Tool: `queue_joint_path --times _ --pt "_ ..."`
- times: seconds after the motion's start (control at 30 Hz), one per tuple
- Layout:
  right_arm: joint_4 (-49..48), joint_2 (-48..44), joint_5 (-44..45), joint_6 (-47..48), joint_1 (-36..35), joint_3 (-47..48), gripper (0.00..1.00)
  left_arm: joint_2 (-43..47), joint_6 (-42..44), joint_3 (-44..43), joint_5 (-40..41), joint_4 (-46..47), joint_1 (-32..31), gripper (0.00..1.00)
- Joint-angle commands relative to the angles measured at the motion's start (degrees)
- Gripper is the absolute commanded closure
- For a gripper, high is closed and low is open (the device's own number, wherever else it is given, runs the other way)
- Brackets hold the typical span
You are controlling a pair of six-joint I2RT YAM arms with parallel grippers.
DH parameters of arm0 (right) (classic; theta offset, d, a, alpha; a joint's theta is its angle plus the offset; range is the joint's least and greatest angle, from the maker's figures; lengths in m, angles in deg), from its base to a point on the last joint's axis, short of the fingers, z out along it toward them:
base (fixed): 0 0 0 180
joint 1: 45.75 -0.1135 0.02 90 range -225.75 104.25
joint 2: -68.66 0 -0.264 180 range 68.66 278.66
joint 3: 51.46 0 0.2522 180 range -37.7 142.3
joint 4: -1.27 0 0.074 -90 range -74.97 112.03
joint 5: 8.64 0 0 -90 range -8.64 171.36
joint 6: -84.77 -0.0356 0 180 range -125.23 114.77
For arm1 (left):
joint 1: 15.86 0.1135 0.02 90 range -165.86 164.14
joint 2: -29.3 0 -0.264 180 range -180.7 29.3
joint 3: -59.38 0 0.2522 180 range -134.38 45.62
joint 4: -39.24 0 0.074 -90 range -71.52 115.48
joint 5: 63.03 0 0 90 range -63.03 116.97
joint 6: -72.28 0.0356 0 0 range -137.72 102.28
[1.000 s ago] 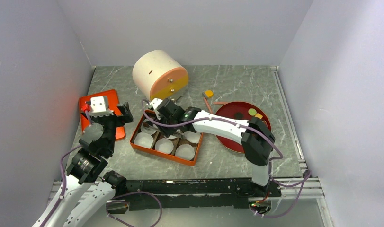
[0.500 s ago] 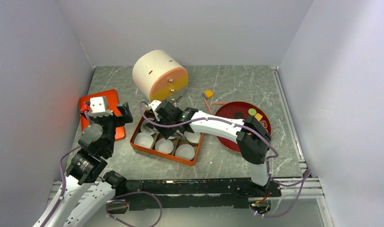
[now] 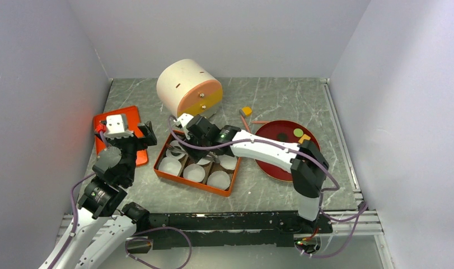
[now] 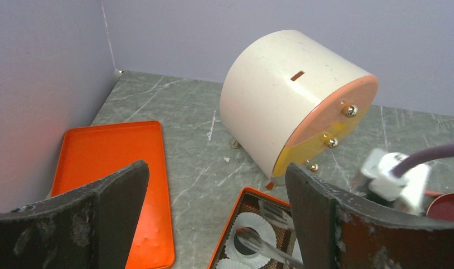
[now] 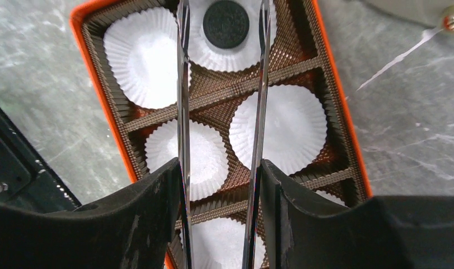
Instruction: Pack the cookies
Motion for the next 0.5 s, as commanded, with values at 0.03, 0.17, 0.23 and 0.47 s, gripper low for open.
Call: queue_joint_path --times 0.03,0.17,0.23,0.47 --pt "-1.18 -9.08 1.77 -1.13 -0.38 0.21 0.46 0.22 -0.65 0.01 -1.07 1.15 0.34 0.04" --pt "-0.52 -13.1 3.59 -2.26 -0.32 -1.73 0.48 0.26 -0.69 -0.08 -1.33 1.06 0.32 0.04" --pt "0.62 -14.72 5.42 -2.75 -0.3 -2.7 0.49 0.35 -0.73 -0.06 -1.4 1.06 0.32 0.03" --pt "5.06 -20.3 11.07 -5.41 0.57 -6.76 0.51 0.29 -0.82 -0.06 -1.61 0.97 0.34 0.04"
